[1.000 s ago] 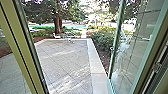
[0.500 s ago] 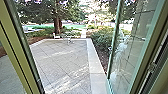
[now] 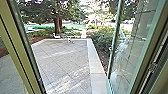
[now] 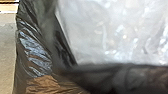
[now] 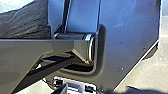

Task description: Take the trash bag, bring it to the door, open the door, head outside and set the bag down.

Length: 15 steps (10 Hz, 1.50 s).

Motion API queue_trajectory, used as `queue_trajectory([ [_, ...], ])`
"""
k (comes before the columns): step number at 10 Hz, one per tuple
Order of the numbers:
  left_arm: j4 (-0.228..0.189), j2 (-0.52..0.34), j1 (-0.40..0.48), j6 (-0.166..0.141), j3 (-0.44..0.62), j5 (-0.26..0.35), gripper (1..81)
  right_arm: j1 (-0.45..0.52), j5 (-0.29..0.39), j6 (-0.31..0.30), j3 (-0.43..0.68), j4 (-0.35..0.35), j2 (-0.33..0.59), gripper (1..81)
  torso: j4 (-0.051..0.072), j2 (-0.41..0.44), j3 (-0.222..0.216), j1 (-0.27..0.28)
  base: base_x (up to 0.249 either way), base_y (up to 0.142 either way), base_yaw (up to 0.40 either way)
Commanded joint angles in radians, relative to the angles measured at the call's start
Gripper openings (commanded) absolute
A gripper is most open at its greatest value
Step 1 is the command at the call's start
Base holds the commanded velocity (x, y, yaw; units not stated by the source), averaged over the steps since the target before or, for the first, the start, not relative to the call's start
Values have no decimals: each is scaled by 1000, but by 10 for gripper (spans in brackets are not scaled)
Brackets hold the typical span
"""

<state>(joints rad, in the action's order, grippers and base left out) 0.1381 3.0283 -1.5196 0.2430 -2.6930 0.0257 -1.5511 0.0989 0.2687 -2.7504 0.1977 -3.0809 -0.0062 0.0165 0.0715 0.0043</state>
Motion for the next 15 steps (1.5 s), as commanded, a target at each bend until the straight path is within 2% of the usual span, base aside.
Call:
queue_trajectory([
  [1,-3,3,37,10,1,63,10,41,71,4,9,0,-11,811,0,0,0,0,0,0,0],
  [6,-3,5,37,10,1,65,10,39,70,4,6,-3,-17,811,0,0,0,0,0,0,0],
  [15,-2,2,35,10,1,65,10,39,70,4,6,-4,-17,811,0,1,-1,-1,82,0,0],
])
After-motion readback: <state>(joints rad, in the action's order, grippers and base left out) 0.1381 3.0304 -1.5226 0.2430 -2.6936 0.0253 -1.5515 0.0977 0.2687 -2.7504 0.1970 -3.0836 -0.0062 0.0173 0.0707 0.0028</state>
